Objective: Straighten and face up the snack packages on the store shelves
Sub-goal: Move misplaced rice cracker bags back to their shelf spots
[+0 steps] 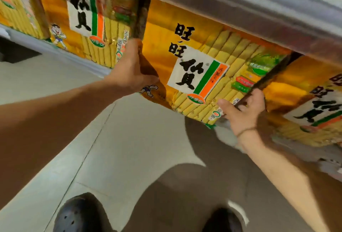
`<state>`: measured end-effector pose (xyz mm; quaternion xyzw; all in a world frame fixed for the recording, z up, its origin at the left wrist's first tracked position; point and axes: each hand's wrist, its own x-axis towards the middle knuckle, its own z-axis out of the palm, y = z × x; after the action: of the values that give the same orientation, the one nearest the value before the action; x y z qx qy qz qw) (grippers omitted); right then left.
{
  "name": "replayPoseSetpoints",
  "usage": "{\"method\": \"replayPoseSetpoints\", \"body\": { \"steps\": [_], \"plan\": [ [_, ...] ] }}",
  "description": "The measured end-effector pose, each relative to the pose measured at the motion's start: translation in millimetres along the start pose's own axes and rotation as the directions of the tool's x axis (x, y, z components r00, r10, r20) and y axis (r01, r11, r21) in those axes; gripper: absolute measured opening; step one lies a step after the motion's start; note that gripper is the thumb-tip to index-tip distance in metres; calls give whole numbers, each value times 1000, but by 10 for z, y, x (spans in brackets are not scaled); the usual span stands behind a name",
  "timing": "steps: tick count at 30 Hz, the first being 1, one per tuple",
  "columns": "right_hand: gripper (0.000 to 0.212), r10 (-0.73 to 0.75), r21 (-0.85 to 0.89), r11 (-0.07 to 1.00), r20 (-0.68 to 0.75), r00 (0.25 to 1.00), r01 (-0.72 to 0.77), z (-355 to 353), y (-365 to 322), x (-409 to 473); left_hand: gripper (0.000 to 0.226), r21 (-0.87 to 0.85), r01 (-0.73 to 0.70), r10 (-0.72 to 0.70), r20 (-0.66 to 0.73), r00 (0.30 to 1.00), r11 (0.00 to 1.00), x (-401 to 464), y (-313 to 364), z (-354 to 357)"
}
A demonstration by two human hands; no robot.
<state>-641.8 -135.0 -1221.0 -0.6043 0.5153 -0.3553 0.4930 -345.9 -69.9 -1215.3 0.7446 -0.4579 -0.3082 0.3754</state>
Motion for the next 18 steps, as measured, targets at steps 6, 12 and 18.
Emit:
{"method": "replayPoseSetpoints", "body": {
  "steps": [6, 12, 18],
  "plan": [
    [44, -54, 72, 996, 39, 998, 51, -35, 75, 183, 83, -71, -114, 115, 11, 993, 991, 165, -95, 0],
    [39, -157, 79, 984, -52, 986, 160, -99, -188, 230, 74, -121, -208, 203, -50, 978, 971, 233, 218, -150],
    [33, -203, -33, 979, -92, 975, 201, -98, -226, 385, 75, -160, -190, 181, -68, 981, 969, 374, 132, 88]
  ]
}}
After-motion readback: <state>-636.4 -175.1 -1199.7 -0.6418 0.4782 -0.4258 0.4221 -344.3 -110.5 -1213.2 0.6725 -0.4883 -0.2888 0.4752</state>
